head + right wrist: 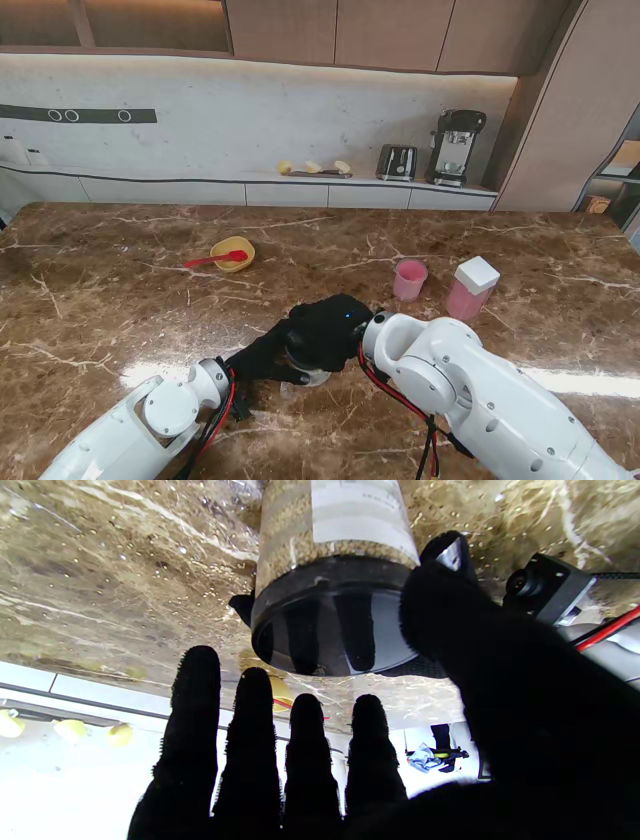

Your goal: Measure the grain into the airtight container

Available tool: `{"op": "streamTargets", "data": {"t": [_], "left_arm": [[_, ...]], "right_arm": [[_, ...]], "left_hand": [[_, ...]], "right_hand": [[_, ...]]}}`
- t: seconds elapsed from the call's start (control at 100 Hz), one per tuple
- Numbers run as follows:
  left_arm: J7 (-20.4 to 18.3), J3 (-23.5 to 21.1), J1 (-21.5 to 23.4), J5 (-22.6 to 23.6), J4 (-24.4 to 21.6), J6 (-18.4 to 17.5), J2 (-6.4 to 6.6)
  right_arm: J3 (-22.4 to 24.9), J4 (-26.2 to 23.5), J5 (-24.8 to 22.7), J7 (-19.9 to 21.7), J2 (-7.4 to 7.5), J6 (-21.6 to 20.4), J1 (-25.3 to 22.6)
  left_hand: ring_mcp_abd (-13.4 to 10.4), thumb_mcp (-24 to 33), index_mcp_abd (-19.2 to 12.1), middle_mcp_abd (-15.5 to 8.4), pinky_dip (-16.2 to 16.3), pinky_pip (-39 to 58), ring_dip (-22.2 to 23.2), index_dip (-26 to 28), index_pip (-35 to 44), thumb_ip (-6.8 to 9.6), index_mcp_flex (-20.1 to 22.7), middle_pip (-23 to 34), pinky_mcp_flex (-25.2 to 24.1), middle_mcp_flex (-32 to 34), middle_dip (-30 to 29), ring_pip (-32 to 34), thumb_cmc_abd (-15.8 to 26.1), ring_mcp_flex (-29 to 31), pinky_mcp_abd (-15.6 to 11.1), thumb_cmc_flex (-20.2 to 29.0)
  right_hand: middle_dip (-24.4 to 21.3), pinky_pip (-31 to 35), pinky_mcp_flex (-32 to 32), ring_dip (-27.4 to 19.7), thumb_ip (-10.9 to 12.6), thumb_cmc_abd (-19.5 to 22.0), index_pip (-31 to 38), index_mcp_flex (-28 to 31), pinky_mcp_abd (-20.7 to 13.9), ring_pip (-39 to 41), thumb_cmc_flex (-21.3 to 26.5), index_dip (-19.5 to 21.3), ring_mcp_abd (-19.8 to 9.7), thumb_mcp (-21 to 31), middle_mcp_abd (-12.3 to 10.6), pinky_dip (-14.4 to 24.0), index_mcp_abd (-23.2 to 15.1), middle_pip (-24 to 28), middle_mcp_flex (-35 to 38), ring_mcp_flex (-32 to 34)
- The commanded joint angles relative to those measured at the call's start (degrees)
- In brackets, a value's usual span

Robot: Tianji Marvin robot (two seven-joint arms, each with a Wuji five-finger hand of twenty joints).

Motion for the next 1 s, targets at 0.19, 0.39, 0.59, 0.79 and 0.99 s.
{"op": "streamTargets", "data": {"t": [0.19,0.39,0.59,0.79,0.99], "left_arm": [[-0.9,0.9,1.8,0.3,3.0,1.5,0.55],[-1.0,1.1,1.8,0.3,3.0,1.5,0.55],[-1.0,1.1,1.9,0.2,2.9,1.5,0.56],[-0.9,1.0,1.9,0.2,2.9,1.6,0.54],[-1.0,1.0,1.8,0.2,2.9,1.6,0.57]], "right_arm": [[-1.0,2.1,-0.8,-0.7,-0.02,0.2,0.0],[-1.8,3.3,-2.6,-4.5,-0.38,0.8,-0.3],[-3.3,4.8,-8.6,-12.5,-1.06,4.4,-1.1],[-2.7,4.0,-11.3,-15.2,-1.17,5.4,-2.6],[1.9,-0.9,-10.1,-11.5,-1.15,4.2,-5.5]], "left_hand": [[13.4,3.1,-3.2,-0.1,6.7,10.5,0.6,0.5,19.3,1.99,1.4,-0.4,6.1,-1.2,0.6,0.1,3.2,-1.1,26.5,1.8],[13.4,3.2,-3.3,-0.1,6.6,10.5,0.6,0.5,19.3,1.94,1.4,-0.4,6.1,-1.2,0.6,0.1,3.3,-1.1,26.5,1.6],[13.4,3.1,-3.2,-0.1,6.6,10.5,0.6,0.5,19.3,1.92,1.4,-0.4,6.1,-1.2,0.6,0.1,3.3,-1.1,26.5,1.6],[13.4,2.9,-3.1,-0.1,6.7,10.6,0.6,0.5,19.3,1.96,1.4,-0.4,6.1,-1.2,0.7,0.1,3.6,-1.1,26.6,1.6],[13.5,2.7,-3.1,0.0,6.8,10.6,0.6,0.5,19.3,2.02,1.4,-0.4,6.1,-1.2,0.7,0.1,3.7,-1.1,26.6,1.7]], "right_hand": [[2.2,4.2,3.8,3.9,-1.6,-0.6,3.4,4.3,-1.2,4.4,2.3,3.2,-3.9,4.6,-2.1,2.0,-3.9,2.6,3.5,5.4],[7.7,11.8,9.3,10.5,-2.1,1.5,7.1,7.8,-2.5,12.9,-1.4,6.4,-6.4,3.1,-4.3,4.0,-3.4,7.9,13.1,13.8],[13.9,30.6,20.7,17.2,-2.6,12.2,5.5,5.8,-5.9,29.6,-21.6,5.0,-7.7,-10.3,-4.9,3.4,5.5,14.7,25.0,28.0],[7.6,24.0,13.2,10.1,2.8,24.4,0.5,-1.0,-3.4,16.0,-36.3,1.9,-3.8,-16.7,-4.4,-1.9,5.3,6.3,18.4,20.6],[2.8,6.0,-1.8,2.9,3.2,19.2,-0.6,-3.1,1.2,-0.3,-28.3,2.9,-1.1,-17.6,-2.1,-1.9,4.0,-1.2,4.3,3.4]]}}
